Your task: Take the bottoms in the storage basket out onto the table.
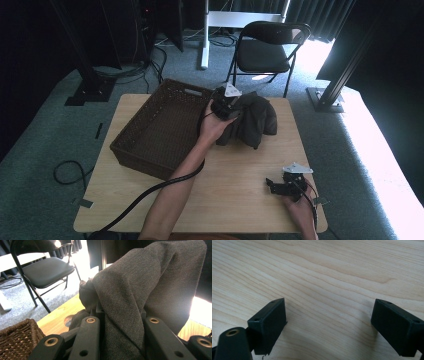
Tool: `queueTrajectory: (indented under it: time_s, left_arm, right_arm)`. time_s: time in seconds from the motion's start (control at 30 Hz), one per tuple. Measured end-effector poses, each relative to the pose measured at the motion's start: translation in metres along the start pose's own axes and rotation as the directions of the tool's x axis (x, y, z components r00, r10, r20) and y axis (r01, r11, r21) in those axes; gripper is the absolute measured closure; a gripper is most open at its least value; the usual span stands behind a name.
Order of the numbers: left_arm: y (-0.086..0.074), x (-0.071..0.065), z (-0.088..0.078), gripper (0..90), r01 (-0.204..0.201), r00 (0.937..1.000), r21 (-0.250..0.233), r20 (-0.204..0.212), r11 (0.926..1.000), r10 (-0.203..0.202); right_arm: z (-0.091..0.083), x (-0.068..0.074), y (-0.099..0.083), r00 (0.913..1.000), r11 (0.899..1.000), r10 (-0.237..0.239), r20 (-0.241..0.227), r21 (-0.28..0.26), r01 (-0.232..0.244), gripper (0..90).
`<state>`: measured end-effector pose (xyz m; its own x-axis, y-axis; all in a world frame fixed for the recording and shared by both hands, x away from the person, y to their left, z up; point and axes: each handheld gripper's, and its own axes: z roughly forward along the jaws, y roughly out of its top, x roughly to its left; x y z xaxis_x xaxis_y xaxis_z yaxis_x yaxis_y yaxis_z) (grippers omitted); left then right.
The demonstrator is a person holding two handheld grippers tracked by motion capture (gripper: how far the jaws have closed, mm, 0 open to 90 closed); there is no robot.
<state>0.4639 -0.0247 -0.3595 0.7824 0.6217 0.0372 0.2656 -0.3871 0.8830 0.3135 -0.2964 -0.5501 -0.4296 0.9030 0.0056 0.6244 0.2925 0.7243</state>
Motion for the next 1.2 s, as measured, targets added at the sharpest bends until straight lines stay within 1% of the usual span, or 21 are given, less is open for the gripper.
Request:
queueTrajectory:
  time_s: [0.37,0.77,0.9,1.07,1.1,1.2]
  left_arm:
    - [-0.002,-0.002,0.004,76.1,-0.002,1.0000,0.006,-0.006,1.0000,0.002]
    - [-0.012,0.000,0.013,76.1,0.021,0.9997,0.034,-0.012,0.9992,-0.021]
    - [-0.016,0.000,0.017,76.1,0.026,0.9996,0.042,-0.011,0.9988,-0.026]
    - [-0.020,0.000,0.020,76.0,0.024,0.9996,0.049,-0.018,0.9985,-0.023]
    - [-0.021,0.000,0.022,76.0,0.029,0.9994,0.058,-0.021,0.9979,-0.028]
    - [-0.024,0.000,0.024,76.0,0.034,0.9992,0.062,-0.023,0.9975,-0.033]
  right_arm:
    - [0.000,0.000,0.000,1.0000,1.000,-0.001,0.000,0.000,0.001,12.4]
    - [0.000,0.000,0.000,1.0000,1.000,0.001,-0.001,0.001,-0.001,12.4]
    - [0.000,0.000,0.000,1.0000,1.000,0.001,-0.001,0.002,-0.001,12.4]
    - [0.000,0.000,0.000,1.0000,1.000,0.001,-0.001,0.001,-0.001,12.4]
    - [0.000,0.000,0.000,1.0000,1.000,0.001,-0.001,0.001,-0.001,12.4]
    - [0.000,0.000,0.000,1.0000,1.000,0.001,-0.001,0.001,-0.001,12.4]
